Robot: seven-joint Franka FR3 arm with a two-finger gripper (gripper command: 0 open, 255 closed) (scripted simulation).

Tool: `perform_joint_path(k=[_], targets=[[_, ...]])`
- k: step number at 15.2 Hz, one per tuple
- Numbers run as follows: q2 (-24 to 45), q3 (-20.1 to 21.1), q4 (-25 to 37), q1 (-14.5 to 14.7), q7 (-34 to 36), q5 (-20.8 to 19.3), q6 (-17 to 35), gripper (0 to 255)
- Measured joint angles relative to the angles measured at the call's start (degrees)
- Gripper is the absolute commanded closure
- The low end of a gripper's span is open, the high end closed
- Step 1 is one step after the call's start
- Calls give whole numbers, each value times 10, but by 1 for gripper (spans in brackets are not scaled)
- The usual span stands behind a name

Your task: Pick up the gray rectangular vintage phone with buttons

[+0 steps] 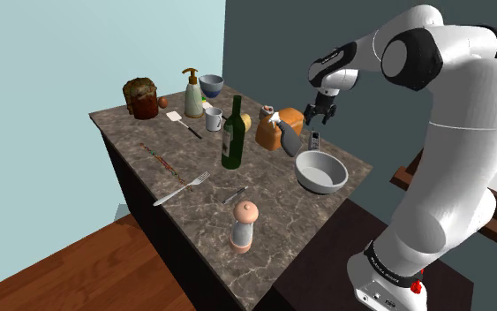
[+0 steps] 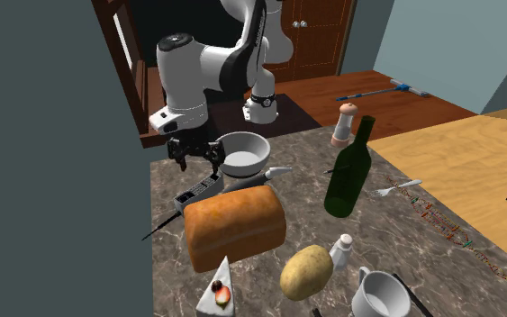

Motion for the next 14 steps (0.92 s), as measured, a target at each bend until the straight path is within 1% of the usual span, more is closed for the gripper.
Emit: perform_joint_path(k=[3, 4, 5, 7, 14], targets=[[63, 6, 57, -25, -8, 24, -1, 0], [82, 7, 76, -35, -12, 30, -4, 0], [110, 10, 107, -48, -16, 38, -11, 0], [143, 12, 145, -65, -18, 46, -19, 0], [184, 22, 155, -76, -24, 60, 11, 0]])
